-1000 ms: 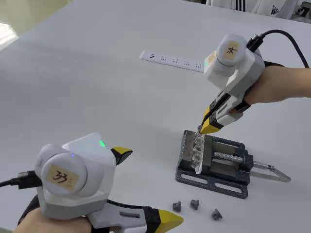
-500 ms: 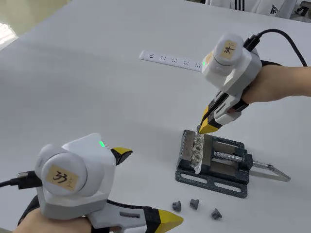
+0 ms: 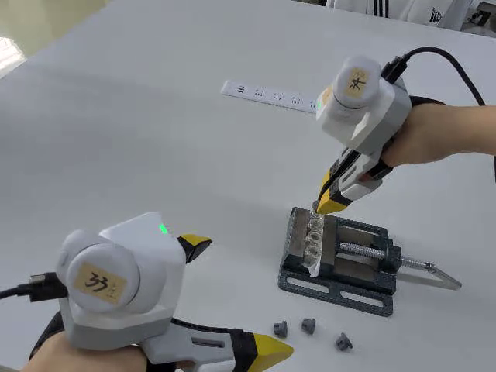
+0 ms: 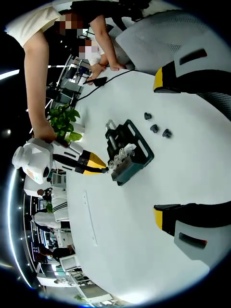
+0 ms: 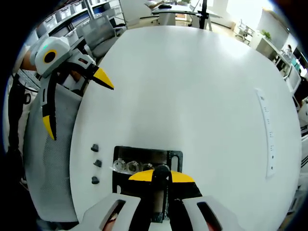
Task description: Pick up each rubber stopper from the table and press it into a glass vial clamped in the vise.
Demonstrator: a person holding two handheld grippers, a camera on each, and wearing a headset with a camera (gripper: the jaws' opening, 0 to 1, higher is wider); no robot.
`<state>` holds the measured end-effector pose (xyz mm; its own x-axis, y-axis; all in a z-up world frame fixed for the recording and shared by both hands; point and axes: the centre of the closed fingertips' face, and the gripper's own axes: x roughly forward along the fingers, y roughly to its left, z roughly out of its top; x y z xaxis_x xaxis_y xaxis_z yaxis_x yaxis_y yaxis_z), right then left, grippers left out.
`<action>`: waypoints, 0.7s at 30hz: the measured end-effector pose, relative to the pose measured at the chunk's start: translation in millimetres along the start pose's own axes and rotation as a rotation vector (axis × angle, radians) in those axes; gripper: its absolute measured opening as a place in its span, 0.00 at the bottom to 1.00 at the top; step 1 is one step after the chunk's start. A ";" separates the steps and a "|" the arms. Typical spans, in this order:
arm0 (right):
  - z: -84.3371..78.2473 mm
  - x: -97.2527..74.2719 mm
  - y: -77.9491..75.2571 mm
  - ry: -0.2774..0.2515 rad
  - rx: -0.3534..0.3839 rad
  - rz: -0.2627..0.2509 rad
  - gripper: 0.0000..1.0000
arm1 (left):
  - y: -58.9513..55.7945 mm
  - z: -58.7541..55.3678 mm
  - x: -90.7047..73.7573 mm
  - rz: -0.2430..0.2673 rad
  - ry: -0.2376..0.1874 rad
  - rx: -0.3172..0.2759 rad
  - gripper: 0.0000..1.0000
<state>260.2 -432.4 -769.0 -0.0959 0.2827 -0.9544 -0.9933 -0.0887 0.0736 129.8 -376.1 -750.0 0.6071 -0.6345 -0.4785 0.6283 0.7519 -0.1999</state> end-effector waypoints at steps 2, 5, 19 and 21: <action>-0.2 0.3 -0.6 -0.007 0.011 0.001 0.04 | -0.1 0.1 0.3 0.001 -0.001 0.000 0.96; 0.2 0.6 -0.8 -0.010 0.021 0.002 0.04 | -0.6 -0.4 1.1 -0.002 0.002 0.002 0.96; 0.6 0.7 -3.0 -0.020 0.039 0.008 0.06 | -0.9 1.9 2.1 -0.006 -0.005 0.002 0.95; 0.7 0.8 -3.0 -0.023 0.032 0.007 0.07 | -1.0 1.3 1.7 -0.004 -0.003 0.001 0.95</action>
<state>263.1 -431.2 -769.8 -0.1035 0.3043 -0.9469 -0.9942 -0.0599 0.0894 130.9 -378.3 -749.5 0.6060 -0.6384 -0.4746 0.6316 0.7489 -0.2008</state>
